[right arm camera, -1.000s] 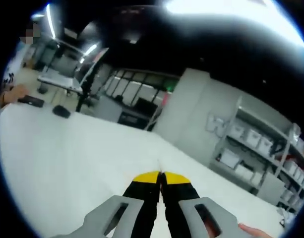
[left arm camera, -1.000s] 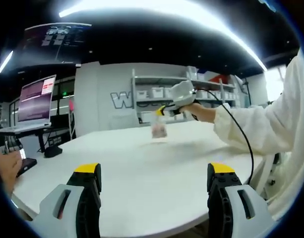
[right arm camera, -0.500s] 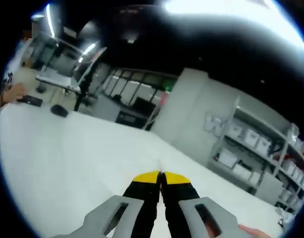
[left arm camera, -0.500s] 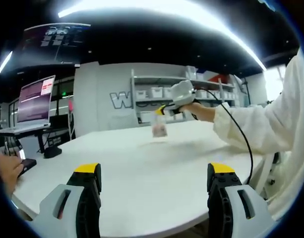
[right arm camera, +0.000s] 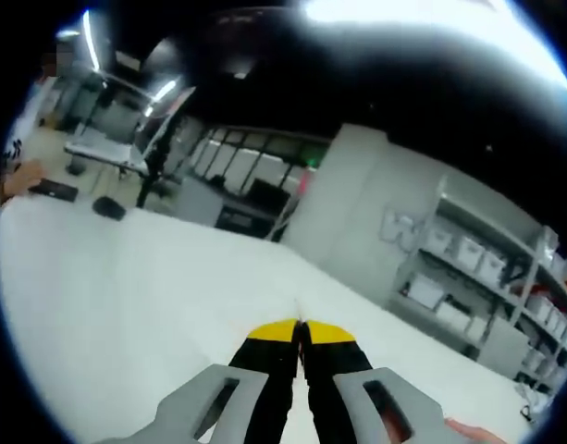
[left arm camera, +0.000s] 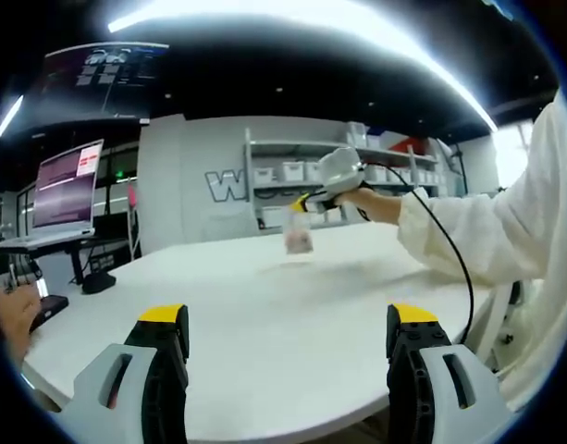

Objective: Open the resealable bag by pulling the two sides of the seal apart until the entire bag opening is separated and visibly accessible.

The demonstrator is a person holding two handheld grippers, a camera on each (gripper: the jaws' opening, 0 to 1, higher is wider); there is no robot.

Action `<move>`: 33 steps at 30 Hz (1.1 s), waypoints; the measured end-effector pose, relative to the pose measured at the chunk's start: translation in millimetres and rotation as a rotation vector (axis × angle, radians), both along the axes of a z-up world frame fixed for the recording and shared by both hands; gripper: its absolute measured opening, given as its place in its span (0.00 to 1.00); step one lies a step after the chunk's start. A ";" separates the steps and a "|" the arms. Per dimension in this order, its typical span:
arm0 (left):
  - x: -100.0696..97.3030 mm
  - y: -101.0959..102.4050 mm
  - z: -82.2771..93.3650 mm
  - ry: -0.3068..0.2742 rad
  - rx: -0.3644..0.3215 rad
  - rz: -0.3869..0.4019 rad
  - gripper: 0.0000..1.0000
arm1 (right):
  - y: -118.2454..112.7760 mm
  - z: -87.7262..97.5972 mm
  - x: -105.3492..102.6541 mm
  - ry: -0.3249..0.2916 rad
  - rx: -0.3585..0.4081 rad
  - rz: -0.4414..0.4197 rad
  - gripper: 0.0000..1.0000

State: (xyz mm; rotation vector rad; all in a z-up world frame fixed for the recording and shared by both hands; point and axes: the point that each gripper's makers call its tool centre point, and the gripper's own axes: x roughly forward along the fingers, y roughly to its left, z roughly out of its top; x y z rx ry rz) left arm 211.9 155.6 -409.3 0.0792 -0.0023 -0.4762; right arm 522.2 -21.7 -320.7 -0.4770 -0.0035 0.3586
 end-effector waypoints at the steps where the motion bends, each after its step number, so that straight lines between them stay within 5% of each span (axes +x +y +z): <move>1: -0.1 -0.2 -0.3 0.001 0.000 0.000 0.87 | -0.1 0.0 -0.8 0.004 0.013 0.003 0.00; 33: -1.0 -1.7 -0.1 0.000 0.009 -0.002 0.87 | -17.4 -2.5 -8.4 0.016 0.026 -0.019 0.00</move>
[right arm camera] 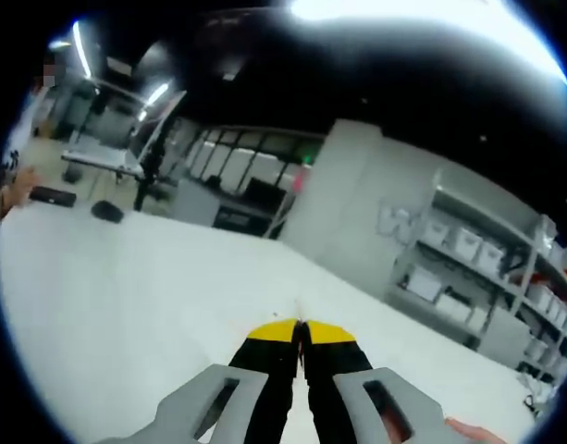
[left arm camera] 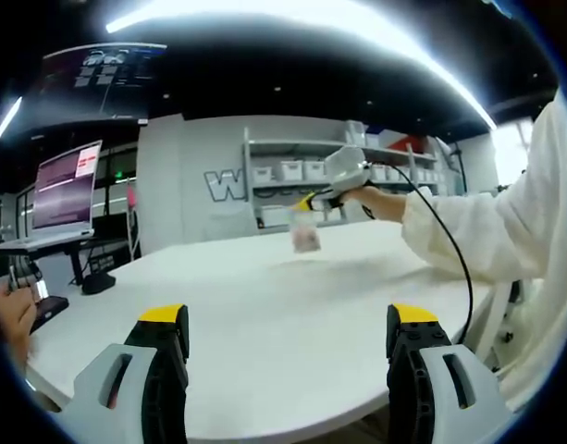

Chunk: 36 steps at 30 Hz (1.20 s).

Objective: Open the resealable bag by pulling the two sides of the seal apart until the entire bag opening is separated and visibly accessible.

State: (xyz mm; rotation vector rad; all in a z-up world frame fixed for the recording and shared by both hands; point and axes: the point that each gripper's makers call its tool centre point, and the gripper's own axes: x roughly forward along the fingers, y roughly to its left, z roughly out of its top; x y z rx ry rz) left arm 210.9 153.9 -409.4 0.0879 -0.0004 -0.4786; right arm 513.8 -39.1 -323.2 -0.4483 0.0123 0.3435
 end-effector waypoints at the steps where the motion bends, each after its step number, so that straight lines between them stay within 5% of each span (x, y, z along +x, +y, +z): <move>1: 0.1 -0.1 0.3 -0.001 0.000 0.000 0.87 | 0.2 0.8 -1.8 -0.002 0.002 0.001 0.00; 29: -3.0 -1.7 1.4 -0.006 0.003 -0.001 0.87 | -7.2 11.2 -19.3 0.003 0.113 0.038 0.00; 36: -4.7 -3.8 2.9 -0.010 -0.002 -0.008 0.87 | -2.5 12.2 -22.4 -0.002 0.071 0.048 0.00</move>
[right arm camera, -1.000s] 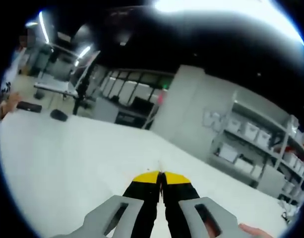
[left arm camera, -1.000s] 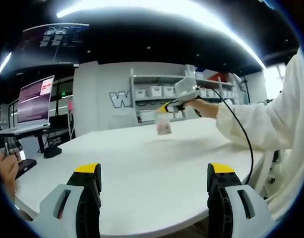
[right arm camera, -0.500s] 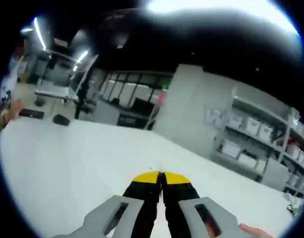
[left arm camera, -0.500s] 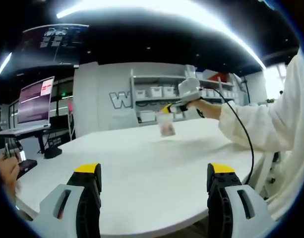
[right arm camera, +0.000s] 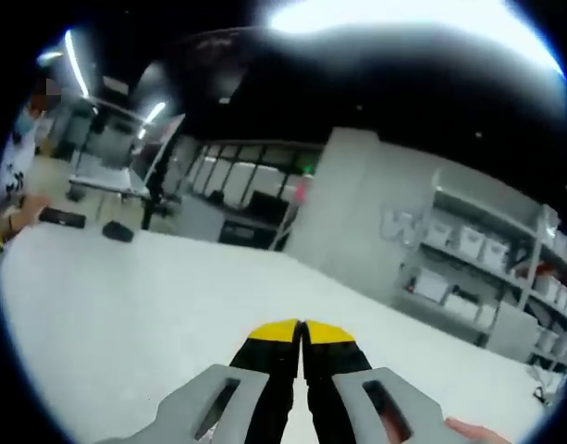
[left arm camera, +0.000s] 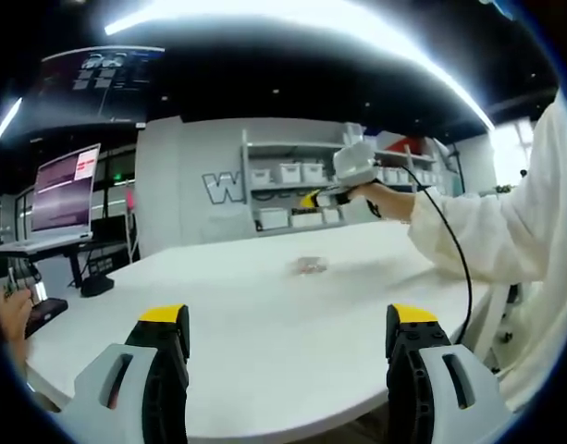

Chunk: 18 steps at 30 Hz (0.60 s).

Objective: Open the resealable bag by pulling the two sides of the seal apart until the entire bag opening is separated and visibly accessible.

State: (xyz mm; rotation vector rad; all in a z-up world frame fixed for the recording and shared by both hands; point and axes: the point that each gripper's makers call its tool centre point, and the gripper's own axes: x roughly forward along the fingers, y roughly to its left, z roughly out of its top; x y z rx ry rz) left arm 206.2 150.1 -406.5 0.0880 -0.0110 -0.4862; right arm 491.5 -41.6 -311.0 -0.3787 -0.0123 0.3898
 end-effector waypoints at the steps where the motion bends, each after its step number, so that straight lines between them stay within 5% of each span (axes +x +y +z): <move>1: -0.3 -0.3 0.1 0.000 -0.001 -0.001 0.87 | 1.2 -2.3 -0.8 0.010 0.009 0.008 0.00; 9: 0.7 0.9 1.5 -0.002 0.001 -0.001 0.87 | 11.6 -22.7 -7.9 0.064 0.001 0.045 0.00; 18: 1.8 -2.6 -0.8 0.004 0.005 -0.011 0.87 | 24.0 -36.1 -20.6 0.088 -0.115 0.101 0.00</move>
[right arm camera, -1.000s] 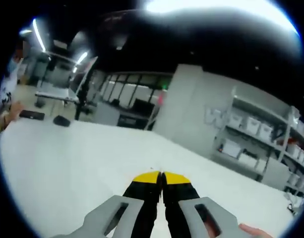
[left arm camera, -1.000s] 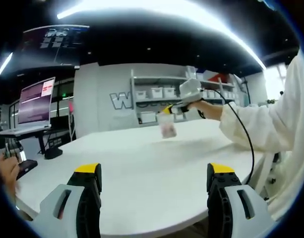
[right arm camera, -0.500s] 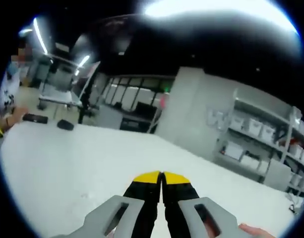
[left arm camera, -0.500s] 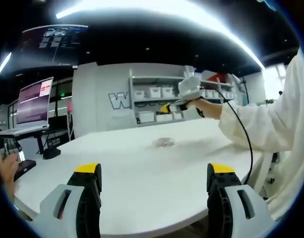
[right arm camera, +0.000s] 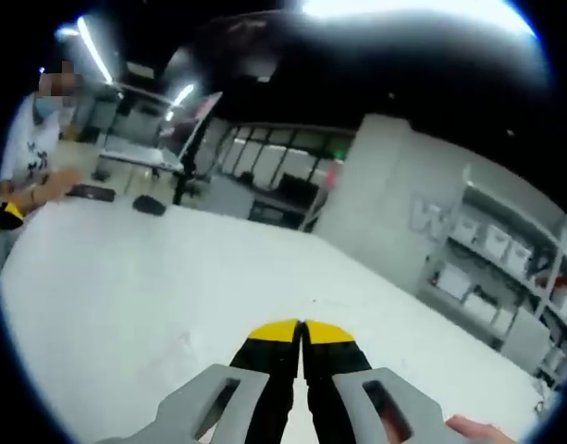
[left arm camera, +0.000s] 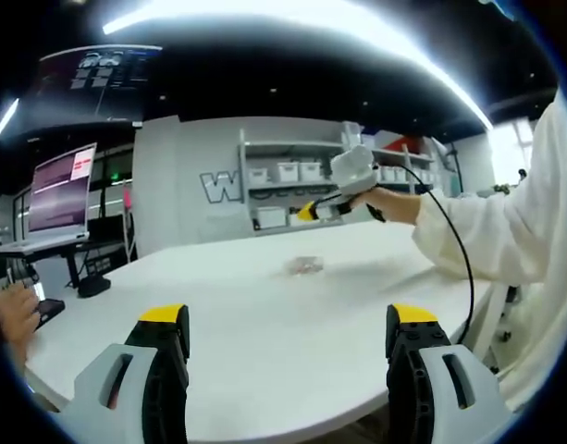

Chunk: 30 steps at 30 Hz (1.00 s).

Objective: Open the resealable bag by pulling the two sides of the seal apart until the entire bag opening is separated and visibly accessible.

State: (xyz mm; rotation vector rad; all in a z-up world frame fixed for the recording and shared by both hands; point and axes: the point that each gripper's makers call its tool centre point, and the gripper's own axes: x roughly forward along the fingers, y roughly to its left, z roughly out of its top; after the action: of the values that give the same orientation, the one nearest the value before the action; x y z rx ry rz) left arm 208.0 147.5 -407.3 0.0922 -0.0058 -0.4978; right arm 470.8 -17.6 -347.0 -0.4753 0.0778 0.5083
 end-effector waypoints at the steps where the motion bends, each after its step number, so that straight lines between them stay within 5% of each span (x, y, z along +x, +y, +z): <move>1: 0.0 -0.5 0.3 -0.001 -0.001 -0.001 0.87 | 1.5 -0.4 -1.0 0.002 -0.007 0.011 0.00; 26: -0.4 5.0 0.8 0.000 -0.009 0.011 0.87 | 37.1 -52.2 -43.6 0.148 -0.382 0.245 0.00; 30: -0.1 6.4 0.7 -0.001 -0.011 0.015 0.87 | 37.1 -64.9 -51.0 0.176 -0.496 0.297 0.00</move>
State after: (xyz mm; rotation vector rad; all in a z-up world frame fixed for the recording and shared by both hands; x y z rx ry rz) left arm 207.9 153.9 -406.6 0.0820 -0.0085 -0.4828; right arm 419.8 19.5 -411.9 -0.9345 0.3101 0.8277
